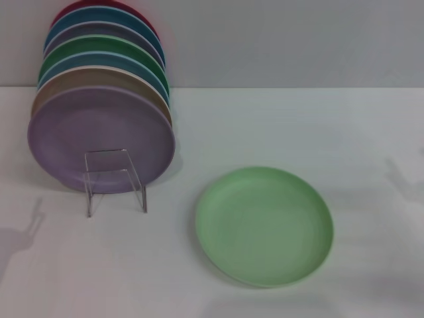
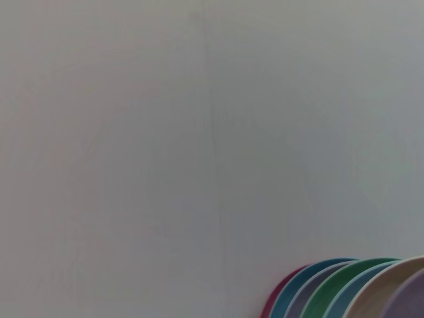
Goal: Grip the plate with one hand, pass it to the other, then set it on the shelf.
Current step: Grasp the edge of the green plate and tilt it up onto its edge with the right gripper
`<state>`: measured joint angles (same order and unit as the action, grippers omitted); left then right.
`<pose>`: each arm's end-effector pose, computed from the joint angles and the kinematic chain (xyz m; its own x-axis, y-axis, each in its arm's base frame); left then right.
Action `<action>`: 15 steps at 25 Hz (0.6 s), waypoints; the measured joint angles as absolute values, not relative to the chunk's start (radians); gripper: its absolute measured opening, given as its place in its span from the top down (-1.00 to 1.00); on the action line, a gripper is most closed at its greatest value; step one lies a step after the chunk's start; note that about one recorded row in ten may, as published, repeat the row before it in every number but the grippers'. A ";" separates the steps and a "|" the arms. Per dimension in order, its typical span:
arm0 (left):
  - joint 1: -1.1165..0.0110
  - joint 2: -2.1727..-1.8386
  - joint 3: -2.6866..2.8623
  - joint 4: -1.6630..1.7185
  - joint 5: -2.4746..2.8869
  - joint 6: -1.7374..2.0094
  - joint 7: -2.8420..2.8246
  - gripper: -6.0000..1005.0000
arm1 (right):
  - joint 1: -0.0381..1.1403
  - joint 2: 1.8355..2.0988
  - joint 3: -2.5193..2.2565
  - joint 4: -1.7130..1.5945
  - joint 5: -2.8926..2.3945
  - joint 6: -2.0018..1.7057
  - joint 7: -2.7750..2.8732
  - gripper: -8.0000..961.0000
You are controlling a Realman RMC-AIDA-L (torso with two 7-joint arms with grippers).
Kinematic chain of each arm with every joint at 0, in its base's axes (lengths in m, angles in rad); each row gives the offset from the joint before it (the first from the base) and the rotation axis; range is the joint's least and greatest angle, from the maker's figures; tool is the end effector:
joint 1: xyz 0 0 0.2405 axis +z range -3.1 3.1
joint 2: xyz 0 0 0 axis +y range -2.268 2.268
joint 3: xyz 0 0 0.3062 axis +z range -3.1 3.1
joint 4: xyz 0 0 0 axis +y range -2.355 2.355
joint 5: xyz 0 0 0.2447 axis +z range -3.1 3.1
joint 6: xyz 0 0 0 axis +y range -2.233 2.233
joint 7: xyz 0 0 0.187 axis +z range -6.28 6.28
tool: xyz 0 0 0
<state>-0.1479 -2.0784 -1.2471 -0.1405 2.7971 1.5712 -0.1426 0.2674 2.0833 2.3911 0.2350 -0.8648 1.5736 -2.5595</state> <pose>-0.4175 0.2824 -0.0197 0.7321 -0.2449 0.6357 0.6341 -0.0960 -0.7673 0.3888 0.3381 0.0146 0.5446 0.2719 -0.7934 -0.7275 -0.3176 -0.6082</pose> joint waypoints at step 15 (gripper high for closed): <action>-0.150 -2.078 -1.247 -0.140 2.802 1.559 -0.143 -0.61 | 0.308 2.083 2.284 0.535 -0.979 1.342 -2.198 -0.74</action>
